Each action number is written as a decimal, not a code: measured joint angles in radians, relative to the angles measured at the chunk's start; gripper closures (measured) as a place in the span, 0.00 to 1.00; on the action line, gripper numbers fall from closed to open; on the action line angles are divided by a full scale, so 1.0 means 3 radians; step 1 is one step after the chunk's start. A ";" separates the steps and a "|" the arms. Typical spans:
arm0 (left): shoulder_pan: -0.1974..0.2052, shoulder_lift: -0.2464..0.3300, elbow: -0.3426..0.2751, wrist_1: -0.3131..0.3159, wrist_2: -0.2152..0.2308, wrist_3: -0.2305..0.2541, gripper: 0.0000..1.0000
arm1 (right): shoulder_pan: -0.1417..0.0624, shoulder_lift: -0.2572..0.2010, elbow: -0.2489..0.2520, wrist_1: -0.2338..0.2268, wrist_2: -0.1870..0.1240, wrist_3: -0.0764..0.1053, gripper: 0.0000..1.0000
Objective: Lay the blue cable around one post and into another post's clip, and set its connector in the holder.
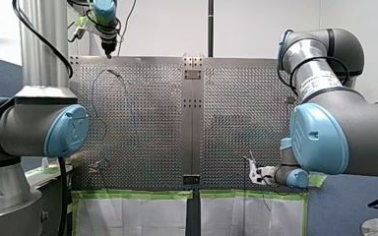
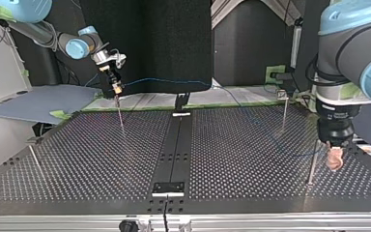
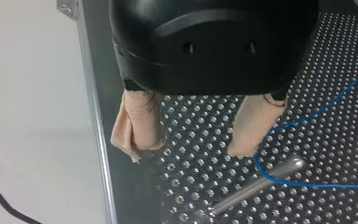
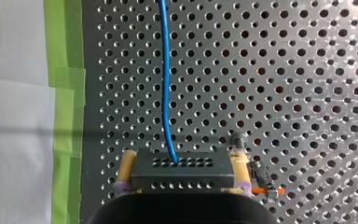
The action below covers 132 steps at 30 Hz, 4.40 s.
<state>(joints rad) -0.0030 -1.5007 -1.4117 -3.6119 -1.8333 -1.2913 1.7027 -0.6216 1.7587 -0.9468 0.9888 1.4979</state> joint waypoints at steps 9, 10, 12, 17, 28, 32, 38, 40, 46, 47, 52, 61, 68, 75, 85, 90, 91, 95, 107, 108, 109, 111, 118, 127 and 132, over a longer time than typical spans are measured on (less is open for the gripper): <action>0.0037 0.0000 -0.0030 0.0030 -0.0001 -0.0030 0.00 | 0.0003 0.0000 0.0001 0.0005 -0.0002 -0.0001 1.00; 0.0038 0.0000 -0.0031 0.0030 -0.0001 -0.0031 0.00 | 0.0003 0.0001 0.0001 0.0006 -0.0002 -0.0001 1.00; 0.0038 0.0001 -0.0031 0.0030 -0.0003 -0.0029 0.00 | 0.0003 0.0000 0.0001 0.0006 -0.0003 -0.0001 1.00; 0.0039 0.0004 -0.0032 0.0032 -0.0003 -0.0024 0.00 | 0.0003 0.0000 0.0000 0.0005 -0.0002 -0.0001 1.00; 0.0031 0.0010 -0.0032 0.0033 0.0014 -0.0029 0.00 | 0.0003 0.0000 0.0000 0.0017 -0.0002 -0.0012 1.00; 0.0000 0.0068 -0.0033 0.0042 0.0107 -0.0041 0.00 | 0.0003 0.0001 0.0000 0.0026 -0.0003 -0.0018 1.00; -0.0085 0.0248 -0.0126 0.0078 0.0297 -0.0096 0.00 | 0.0003 0.0001 0.0000 0.0033 0.0001 -0.0025 1.00; -0.0116 0.0309 -0.0178 0.0119 0.0358 -0.0130 0.00 | 0.0004 0.0000 0.0000 0.0034 0.0001 -0.0026 1.00; -0.0239 0.0499 -0.0363 0.0290 0.0549 -0.0267 0.00 | 0.0006 0.0000 0.0000 0.0041 0.0002 -0.0026 1.00; -0.0273 0.0540 -0.0403 0.0332 0.0589 -0.0282 0.00 | 0.0005 0.0001 0.0000 0.0041 0.0003 -0.0023 1.00; -0.0416 0.0620 -0.0558 0.0483 0.0731 -0.0380 0.00 | 0.0002 0.0000 0.0001 0.0041 0.0003 -0.0018 1.00; -0.0678 0.0407 -0.0821 0.0748 0.0572 -0.0596 0.00 | -0.0016 -0.0001 0.0000 0.0042 0.0002 -0.0009 1.00; -0.0913 0.0173 -0.1055 0.0983 0.0340 -0.0826 0.00 | -0.0045 0.0000 -0.0011 0.0048 0.0027 -0.0002 1.00; -0.1118 -0.0032 -0.1261 0.1188 0.0135 -0.1030 0.00 | -0.0078 0.0000 -0.0014 0.0056 0.0048 -0.0004 1.00; -0.1409 -0.0323 -0.1549 0.1479 -0.0157 -0.1321 0.00 | -0.0108 0.0000 -0.0016 0.0057 0.0072 -0.0001 1.00; -0.1568 -0.0482 -0.1619 0.1636 -0.0316 -0.1480 0.00 | -0.0118 -0.0001 -0.0015 0.0063 0.0078 -0.0004 1.00; -0.1597 -0.0510 -0.1622 0.1665 -0.0344 -0.1509 0.00 | -0.0119 -0.0001 -0.0015 0.0065 0.0081 -0.0006 1.00; -0.1728 -0.0642 -0.1629 0.1798 -0.0475 -0.1640 0.00 | -0.0120 -0.0001 -0.0015 0.0074 0.0088 -0.0014 1.00; -0.2087 -0.1001 -0.1496 0.2156 -0.0521 -0.1999 0.00 | -0.0122 -0.0001 -0.0015 0.0077 0.0089 -0.0017 1.00; -0.2114 -0.1027 -0.1471 0.2183 -0.0497 -0.2026 0.00 | -0.0121 -0.0001 -0.0015 0.0077 0.0089 -0.0017 1.00; -0.2139 -0.1053 -0.1447 0.2209 -0.0473 -0.2052 0.00 | -0.0122 -0.0001 -0.0015 0.0077 0.0091 -0.0017 1.00; -0.2202 -0.1116 -0.1387 0.2270 -0.0429 -0.2114 0.00 | -0.0121 -0.0001 -0.0015 0.0077 0.0095 -0.0018 1.00; -0.2400 -0.1314 -0.1190 0.2469 -0.0309 -0.2313 0.00 | -0.0131 -0.0001 -0.0015 0.0077 0.0104 -0.0024 1.00; -0.2692 -0.1606 -0.0898 0.2762 -0.0297 -0.2539 0.00 | -0.0144 0.0000 -0.0015 0.0084 0.0110 -0.0031 1.00; -0.2845 -0.1759 -0.0745 0.2914 -0.0356 -0.2577 0.00 | -0.0146 -0.0001 -0.0015 0.0087 0.0111 -0.0036 1.00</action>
<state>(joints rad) -0.8565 -2.0283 -1.6352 -2.7378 -1.9401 -2.0645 1.6589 -0.6220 1.7541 -0.9207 1.0221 1.4871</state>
